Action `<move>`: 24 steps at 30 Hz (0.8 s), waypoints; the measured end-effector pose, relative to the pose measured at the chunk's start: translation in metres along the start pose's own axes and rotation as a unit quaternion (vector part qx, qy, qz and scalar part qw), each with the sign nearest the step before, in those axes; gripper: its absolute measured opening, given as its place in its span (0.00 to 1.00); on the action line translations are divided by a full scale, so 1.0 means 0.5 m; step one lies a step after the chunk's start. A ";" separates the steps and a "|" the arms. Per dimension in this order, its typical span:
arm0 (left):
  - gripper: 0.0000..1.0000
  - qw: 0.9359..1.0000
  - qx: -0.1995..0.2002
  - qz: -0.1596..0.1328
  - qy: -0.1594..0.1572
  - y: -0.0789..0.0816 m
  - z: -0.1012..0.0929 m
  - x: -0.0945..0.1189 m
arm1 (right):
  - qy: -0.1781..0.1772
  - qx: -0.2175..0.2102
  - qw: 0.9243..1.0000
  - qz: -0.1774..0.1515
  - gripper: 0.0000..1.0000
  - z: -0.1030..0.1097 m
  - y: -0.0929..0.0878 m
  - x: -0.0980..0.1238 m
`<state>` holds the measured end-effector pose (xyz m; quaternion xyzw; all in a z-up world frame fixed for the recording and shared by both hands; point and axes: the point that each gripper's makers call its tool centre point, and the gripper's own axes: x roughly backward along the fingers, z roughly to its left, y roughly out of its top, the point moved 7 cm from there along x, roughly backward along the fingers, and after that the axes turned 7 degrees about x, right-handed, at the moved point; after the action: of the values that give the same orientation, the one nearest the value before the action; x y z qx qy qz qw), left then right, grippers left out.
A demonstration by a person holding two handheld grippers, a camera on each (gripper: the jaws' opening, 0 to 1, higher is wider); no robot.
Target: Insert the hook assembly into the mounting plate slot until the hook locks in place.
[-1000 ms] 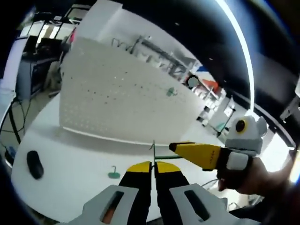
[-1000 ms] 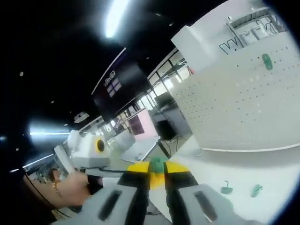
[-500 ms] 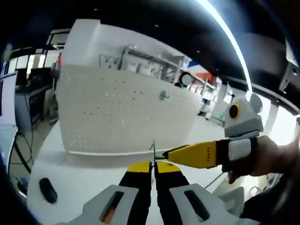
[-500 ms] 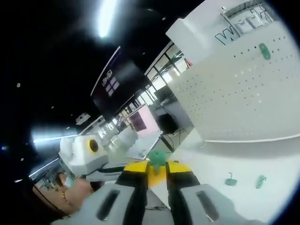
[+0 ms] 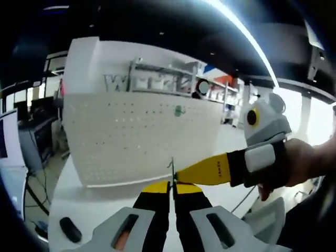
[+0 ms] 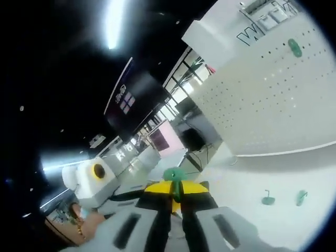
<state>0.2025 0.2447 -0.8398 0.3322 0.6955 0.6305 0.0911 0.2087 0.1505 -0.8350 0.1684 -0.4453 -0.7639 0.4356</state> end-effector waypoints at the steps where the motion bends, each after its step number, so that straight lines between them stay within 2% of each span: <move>1: 0.01 1.000 0.003 0.003 -0.001 -0.001 0.001 -0.001 | 0.000 0.000 1.000 0.001 0.01 0.000 -0.001 0.000; 7: 0.03 1.000 0.022 0.009 -0.007 -0.017 0.007 -0.006 | -0.013 0.019 1.000 0.001 0.00 -0.005 -0.013 0.000; 9: 0.03 1.000 0.006 0.005 -0.003 -0.017 0.004 -0.002 | -0.007 -0.005 1.000 -0.009 0.00 -0.007 -0.016 0.001; 19: 0.04 1.000 -0.024 -0.002 -0.013 -0.026 0.005 0.000 | -0.004 -0.007 1.000 -0.003 0.00 -0.012 -0.023 0.004; 24: 0.05 0.999 -0.035 -0.017 -0.016 -0.025 0.002 -0.002 | -0.008 0.017 1.000 -0.002 0.00 -0.012 -0.019 0.006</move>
<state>0.1993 0.2452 -0.8520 0.3270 0.6772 0.6472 0.1248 0.2059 0.1470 -0.8455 0.1702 -0.4611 -0.7587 0.4275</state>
